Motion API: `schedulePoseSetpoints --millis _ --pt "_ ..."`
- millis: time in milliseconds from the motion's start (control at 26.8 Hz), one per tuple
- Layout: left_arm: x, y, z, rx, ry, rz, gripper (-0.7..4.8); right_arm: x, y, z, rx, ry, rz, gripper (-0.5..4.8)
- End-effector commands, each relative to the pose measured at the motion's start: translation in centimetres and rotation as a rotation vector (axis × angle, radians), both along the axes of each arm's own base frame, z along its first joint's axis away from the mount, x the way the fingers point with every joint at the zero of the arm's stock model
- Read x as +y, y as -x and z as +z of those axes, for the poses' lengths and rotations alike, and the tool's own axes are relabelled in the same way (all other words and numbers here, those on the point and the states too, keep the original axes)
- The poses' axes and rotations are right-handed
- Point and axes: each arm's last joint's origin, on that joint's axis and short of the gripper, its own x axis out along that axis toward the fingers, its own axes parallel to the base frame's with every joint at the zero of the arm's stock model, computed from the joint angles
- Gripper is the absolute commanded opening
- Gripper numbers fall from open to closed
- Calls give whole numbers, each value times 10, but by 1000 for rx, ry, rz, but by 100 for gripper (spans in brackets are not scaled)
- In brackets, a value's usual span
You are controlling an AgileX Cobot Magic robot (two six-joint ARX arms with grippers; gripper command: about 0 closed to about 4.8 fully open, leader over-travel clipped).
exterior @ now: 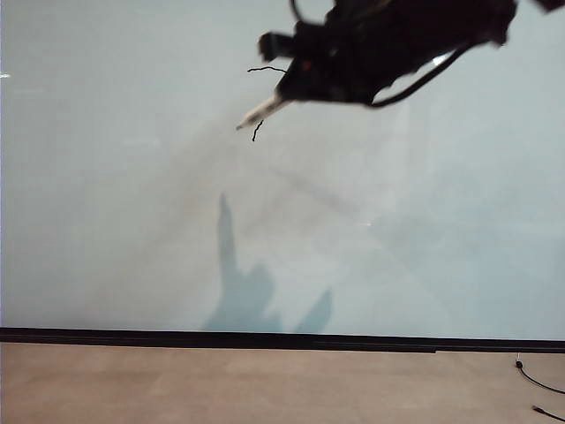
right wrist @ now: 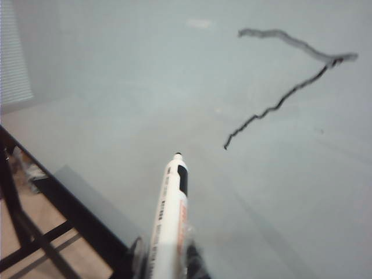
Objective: Pick up the pen on the shelf to the right of the whiteboard and write the letter Z.
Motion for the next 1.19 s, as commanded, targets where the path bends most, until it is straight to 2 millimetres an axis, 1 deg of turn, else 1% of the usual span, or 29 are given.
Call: schedulePoseSetpoints --millis 37,224,447,820,1193 --pt "0 0 2 -13 -4 -1 -5 1 -10 0 -42 -69 -22 -6" --pt "0 0 2 -13 -5 -1 -5 2 -19 -9 -26 -80 -34 -6" --pt "0 0 2 -13 -4 -1 -5 4 -33 -4 -34 -92 -30 -6" --pt "0 0 2 -13 -4 -1 -4 3 -34 -4 -20 -80 -44 -6" --pt "0 0 2 -13 -4 -1 -4 -2 -32 1 -9 -59 -84 -6"
